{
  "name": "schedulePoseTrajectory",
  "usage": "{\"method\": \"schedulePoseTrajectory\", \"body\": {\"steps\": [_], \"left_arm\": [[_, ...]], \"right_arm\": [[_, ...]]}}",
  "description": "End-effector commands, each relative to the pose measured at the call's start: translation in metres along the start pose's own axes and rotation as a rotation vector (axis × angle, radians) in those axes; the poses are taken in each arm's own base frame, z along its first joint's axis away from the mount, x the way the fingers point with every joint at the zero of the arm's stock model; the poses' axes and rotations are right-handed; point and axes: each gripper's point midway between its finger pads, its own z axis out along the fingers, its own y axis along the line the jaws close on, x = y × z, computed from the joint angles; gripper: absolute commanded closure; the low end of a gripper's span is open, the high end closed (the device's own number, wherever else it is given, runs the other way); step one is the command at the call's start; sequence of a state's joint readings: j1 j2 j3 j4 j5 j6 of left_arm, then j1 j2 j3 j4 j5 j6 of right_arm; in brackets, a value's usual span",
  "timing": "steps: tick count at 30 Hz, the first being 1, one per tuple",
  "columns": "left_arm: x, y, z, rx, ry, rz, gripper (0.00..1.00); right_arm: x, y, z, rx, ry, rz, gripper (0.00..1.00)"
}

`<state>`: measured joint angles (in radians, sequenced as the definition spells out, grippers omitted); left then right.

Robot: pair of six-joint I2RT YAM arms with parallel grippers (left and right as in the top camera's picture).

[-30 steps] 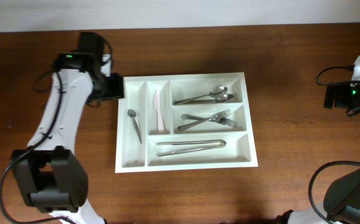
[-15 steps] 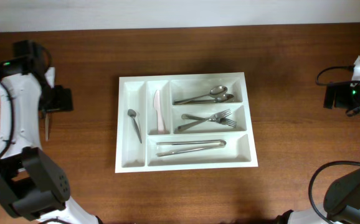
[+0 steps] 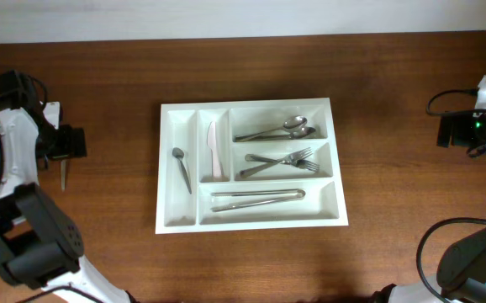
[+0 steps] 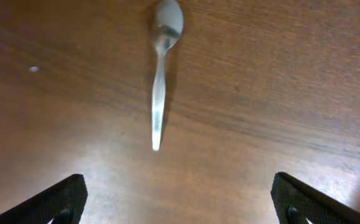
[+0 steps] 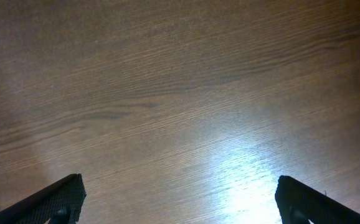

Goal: Pack container
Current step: 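Move the left gripper back over the remaining metal spoon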

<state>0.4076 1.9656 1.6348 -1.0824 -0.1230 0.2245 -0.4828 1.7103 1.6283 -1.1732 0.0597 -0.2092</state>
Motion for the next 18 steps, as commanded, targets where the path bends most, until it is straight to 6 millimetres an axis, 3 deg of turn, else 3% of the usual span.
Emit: {"method": "schedulePoseTrajectory", "body": {"steps": [1,6,13,18], "left_arm": [[0.005,-0.002,0.024,0.035,0.043,0.012,0.03],[-0.005,0.004,0.047,0.034,0.027,-0.005,0.03],[-0.013,0.006,0.059,0.031,0.007,-0.012,0.03],[-0.013,-0.006,0.073,0.112,0.016,-0.017,0.02]], "right_arm": [[0.002,0.001,0.003,-0.007,0.007,0.009,0.01],[0.002,0.001,0.003,-0.007,0.007,0.009,0.01],[0.002,0.001,0.003,-0.007,0.007,0.009,0.01],[0.002,0.001,0.003,-0.007,0.007,0.009,0.01]]}}
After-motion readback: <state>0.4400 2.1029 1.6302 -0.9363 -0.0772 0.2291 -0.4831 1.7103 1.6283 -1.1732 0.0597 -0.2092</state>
